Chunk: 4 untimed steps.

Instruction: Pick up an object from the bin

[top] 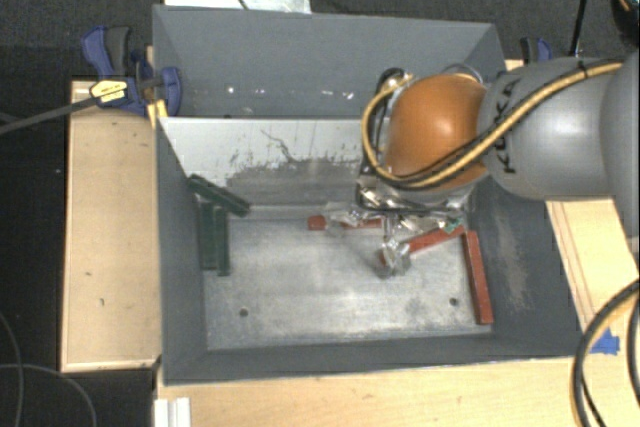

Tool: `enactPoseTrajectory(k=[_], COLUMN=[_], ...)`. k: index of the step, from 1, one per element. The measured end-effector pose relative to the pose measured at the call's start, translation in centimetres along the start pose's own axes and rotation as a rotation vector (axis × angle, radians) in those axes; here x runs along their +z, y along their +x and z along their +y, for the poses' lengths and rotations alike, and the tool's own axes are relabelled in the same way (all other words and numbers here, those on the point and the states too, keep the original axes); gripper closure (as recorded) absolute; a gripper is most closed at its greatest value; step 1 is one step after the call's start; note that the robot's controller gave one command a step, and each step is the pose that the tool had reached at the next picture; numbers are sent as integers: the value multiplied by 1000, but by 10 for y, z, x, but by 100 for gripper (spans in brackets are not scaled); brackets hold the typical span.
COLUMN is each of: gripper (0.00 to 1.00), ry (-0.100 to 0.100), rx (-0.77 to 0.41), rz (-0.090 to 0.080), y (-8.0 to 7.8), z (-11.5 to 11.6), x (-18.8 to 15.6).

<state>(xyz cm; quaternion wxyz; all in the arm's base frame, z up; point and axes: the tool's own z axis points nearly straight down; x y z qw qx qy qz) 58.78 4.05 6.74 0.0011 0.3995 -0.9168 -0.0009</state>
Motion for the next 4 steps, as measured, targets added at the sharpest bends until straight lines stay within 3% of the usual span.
enactPoseTrajectory(k=[1,2,3,4], gripper=[0,0,100,100], ry=[6,3,2,10], rx=[126,-84,-80,-104], rz=[-9,-1,-3,-8], y=[2,35,33,50], z=[8,-35,-34,-18], x=[-63,-2,-3,-153])
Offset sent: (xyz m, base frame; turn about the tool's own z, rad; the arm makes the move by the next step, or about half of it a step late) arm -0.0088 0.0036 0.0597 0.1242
